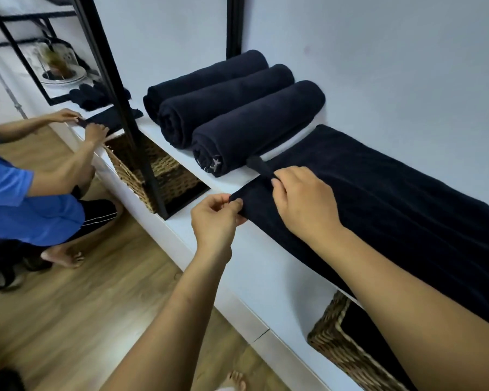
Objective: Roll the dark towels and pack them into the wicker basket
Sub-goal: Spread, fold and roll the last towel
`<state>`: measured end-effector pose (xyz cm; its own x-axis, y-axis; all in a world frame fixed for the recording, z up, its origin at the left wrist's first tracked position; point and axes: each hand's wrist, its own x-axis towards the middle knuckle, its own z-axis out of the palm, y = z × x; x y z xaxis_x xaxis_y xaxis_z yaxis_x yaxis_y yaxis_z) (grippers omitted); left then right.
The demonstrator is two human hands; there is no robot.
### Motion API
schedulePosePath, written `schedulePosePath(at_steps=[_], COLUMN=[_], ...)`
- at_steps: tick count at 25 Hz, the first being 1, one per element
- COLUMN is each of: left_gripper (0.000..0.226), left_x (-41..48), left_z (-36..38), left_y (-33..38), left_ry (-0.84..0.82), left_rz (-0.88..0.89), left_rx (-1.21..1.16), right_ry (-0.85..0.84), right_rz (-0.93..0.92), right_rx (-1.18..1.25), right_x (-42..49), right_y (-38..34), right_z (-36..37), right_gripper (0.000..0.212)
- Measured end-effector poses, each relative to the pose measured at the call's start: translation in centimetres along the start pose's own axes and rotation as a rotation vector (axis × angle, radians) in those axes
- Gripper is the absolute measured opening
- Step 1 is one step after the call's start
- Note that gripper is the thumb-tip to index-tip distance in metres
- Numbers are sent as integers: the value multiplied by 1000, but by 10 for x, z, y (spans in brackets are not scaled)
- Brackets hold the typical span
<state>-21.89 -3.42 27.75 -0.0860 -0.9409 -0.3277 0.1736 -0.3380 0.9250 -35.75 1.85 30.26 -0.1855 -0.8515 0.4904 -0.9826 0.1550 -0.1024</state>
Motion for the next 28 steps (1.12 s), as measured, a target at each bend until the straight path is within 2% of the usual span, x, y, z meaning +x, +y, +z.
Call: schedulePosePath(at_steps=[2,4,7,10,11,13,14,15,18,21,22,25,26,28], left_gripper=[3,5,9,10,18,32,32,28,16,19,20,23,24,24], left_x=[3,5,5,6,7,10,10,10,13,20,21,21,22,25], left_z=[-5,-9,-13,-16,-18,-19,-18,-18,-16,-18,-18,-16,-16,-21], left_y=[-1,-2,-2,2,4,9,11,12,16,18,19,19,19,22], left_ry=[-35,-84,-124,-167,-195,-262,-282,-286,-279,-288,-289,-307,-311,-307], left_rz=[2,9,-34,-106,-128,-96,-48,-10,7,19,27,54,61,70], left_rx=[-20,-7,-26,-83,-91,4,72,114,141,167,179,195,205,203], right_ry=[75,46,8,-127,-208,-361,-412,-396,-252,-271,-221,37,76,46], right_rz=[-87,-197,-257,-328,-344,-259,-176,-114,-53,151,179,144,118,59], right_rx=[96,108,123,85,104,197,215,198,-41,-178,-195,-224,-217,-214], right_x=[-6,-18,-26,-25,-24,-25,-29,-35,-69,-108,-118,-140,-150,-171], right_y=[-2,-9,-15,-11,-11,-11,-7,-2,22,44,47,38,36,34], right_z=[-1,2,13,13,12,2,-7,-18,-48,-67,-73,-88,-88,-81], right_gripper=[27,30,29,33,32,39,46,48,34,37,35,33,33,35])
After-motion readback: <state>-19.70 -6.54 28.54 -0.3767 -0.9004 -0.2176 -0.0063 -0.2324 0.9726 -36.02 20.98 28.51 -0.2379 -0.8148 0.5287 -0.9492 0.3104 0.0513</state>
